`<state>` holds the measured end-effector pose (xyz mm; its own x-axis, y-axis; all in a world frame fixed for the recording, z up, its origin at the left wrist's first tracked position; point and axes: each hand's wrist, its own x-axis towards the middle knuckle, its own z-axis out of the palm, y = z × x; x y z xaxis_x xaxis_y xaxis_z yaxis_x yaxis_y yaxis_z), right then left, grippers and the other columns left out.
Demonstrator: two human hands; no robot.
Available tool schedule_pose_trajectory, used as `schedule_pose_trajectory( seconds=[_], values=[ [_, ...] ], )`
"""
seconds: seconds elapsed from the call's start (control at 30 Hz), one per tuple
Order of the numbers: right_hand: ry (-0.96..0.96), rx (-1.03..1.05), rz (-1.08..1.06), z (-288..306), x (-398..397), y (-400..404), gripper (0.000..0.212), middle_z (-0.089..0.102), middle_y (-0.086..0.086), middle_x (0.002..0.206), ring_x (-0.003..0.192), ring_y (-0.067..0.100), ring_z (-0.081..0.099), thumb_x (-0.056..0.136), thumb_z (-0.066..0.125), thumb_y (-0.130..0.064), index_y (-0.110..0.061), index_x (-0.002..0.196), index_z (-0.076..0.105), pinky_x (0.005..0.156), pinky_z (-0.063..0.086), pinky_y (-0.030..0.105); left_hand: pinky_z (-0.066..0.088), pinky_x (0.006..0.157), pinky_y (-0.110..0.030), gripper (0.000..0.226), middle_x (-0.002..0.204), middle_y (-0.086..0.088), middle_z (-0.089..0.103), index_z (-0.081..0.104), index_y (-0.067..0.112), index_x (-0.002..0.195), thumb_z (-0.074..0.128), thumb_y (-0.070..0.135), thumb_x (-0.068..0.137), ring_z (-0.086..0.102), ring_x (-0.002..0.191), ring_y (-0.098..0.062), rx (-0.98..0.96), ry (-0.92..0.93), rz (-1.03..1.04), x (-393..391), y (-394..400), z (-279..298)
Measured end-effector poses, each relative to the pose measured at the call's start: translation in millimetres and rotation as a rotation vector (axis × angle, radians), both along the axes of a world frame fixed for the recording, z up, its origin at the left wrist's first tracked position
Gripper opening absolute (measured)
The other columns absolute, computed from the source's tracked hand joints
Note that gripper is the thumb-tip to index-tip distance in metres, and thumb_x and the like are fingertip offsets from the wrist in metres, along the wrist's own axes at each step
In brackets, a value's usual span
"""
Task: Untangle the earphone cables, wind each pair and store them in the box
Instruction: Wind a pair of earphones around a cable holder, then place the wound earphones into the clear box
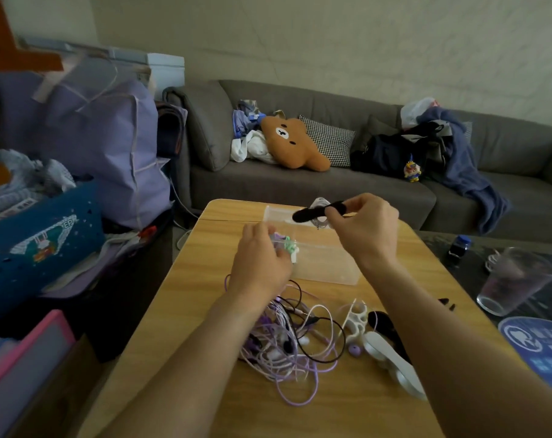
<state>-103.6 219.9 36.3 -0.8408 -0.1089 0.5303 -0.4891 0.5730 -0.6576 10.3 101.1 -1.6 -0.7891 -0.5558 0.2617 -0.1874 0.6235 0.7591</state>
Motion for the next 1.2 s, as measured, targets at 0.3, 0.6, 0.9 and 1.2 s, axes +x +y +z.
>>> schedule_pose_trajectory(
  seconds=[0.3,0.6,0.9,1.2],
  values=[
    [-0.151,0.285,0.042,-33.4,-38.8,-32.7,0.023,0.068,0.007,0.088,0.073,0.018,0.062,0.071,0.085,-0.014,-0.013,0.084,0.066,0.061,0.057,0.035,0.048,0.094,-0.043,0.042,0.138,0.000,0.034,0.042,0.015,0.135,0.052,0.026,0.095,0.050,0.118,-0.025,-0.078,-0.075,-0.091,1.4,4.2,-8.8],
    [-0.488,0.781,0.144,-18.0,-49.6,-50.9,0.057,0.073,0.002,0.078,0.067,0.016,0.068,0.087,0.058,-0.066,-0.012,0.071,0.067,0.067,0.056,0.031,0.051,0.086,-0.040,0.030,0.136,0.003,0.035,0.050,0.019,0.127,0.050,0.028,0.098,0.057,0.105,-0.022,-0.153,-0.083,-0.078,21.6,-1.5,4.9],
    [-0.578,0.766,0.351,-4.2,-22.5,-40.1,0.071,0.055,0.013,0.140,0.127,0.033,0.051,0.103,0.022,-0.059,-0.008,0.133,0.061,0.102,0.036,0.040,0.041,0.094,-0.030,0.015,0.106,0.009,0.052,0.062,0.023,0.102,0.049,0.024,0.096,0.041,0.108,-0.010,-0.422,0.008,-0.092,68.5,4.8,7.8],
    [-0.095,0.214,0.436,-5.7,51.5,-1.4,0.021,0.071,-0.006,0.075,0.068,0.014,0.066,0.095,0.059,-0.037,-0.023,0.088,0.073,0.068,0.058,0.041,0.027,0.116,-0.039,0.058,0.153,0.004,0.025,0.031,0.040,0.146,0.057,0.040,0.094,0.018,0.142,-0.018,-0.518,-0.339,-0.300,81.3,-14.6,-16.6]
  ],
)
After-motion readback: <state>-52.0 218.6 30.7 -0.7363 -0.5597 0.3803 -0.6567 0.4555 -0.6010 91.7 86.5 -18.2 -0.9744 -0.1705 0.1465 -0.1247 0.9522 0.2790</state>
